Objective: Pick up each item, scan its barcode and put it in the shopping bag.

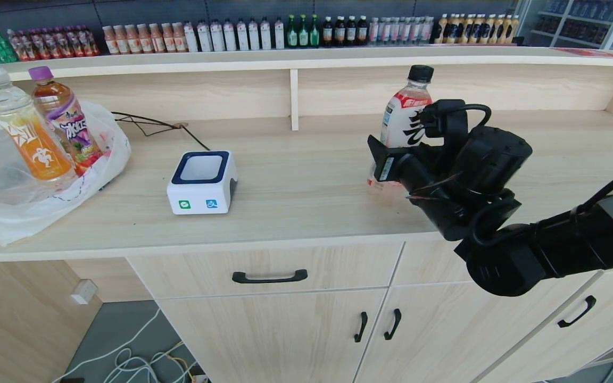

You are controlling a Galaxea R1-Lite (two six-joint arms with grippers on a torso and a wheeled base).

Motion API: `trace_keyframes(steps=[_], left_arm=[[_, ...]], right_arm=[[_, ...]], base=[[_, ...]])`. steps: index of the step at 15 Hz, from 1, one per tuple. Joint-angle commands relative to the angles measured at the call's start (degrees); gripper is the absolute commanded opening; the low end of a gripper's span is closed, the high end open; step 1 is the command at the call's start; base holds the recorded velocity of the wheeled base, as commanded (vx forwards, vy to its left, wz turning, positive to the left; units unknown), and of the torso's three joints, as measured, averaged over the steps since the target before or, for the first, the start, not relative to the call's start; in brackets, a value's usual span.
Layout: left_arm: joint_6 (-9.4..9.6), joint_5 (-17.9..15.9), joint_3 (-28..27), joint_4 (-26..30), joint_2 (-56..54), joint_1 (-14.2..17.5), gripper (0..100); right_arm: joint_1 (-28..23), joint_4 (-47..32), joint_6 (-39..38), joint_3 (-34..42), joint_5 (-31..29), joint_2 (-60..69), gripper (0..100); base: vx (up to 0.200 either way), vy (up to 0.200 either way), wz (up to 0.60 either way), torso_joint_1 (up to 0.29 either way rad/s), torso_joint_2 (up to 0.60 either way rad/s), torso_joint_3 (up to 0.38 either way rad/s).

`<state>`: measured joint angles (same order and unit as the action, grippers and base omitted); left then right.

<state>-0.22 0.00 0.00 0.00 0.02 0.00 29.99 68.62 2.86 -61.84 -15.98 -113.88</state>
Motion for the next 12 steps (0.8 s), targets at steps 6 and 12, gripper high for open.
trace_keyframes(steps=[6, 12], left_arm=[[-0.04, 0.0, 0.0, 0.0, 0.0, 0.0, 100], [-0.04, 0.0, 0.0, 0.0, 0.0, 0.0, 100]], right_arm=[[1.3, -0.2, 2.2, 2.2, 0.0, 6.6, 0], [4.5, -0.1, 2.8, 13.2, -0.3, 16.0, 0]], base=[[0.000, 0.000, 0.00, 0.000, 0.00, 0.000], [0.000, 0.000, 0.00, 0.000, 0.00, 0.000]])
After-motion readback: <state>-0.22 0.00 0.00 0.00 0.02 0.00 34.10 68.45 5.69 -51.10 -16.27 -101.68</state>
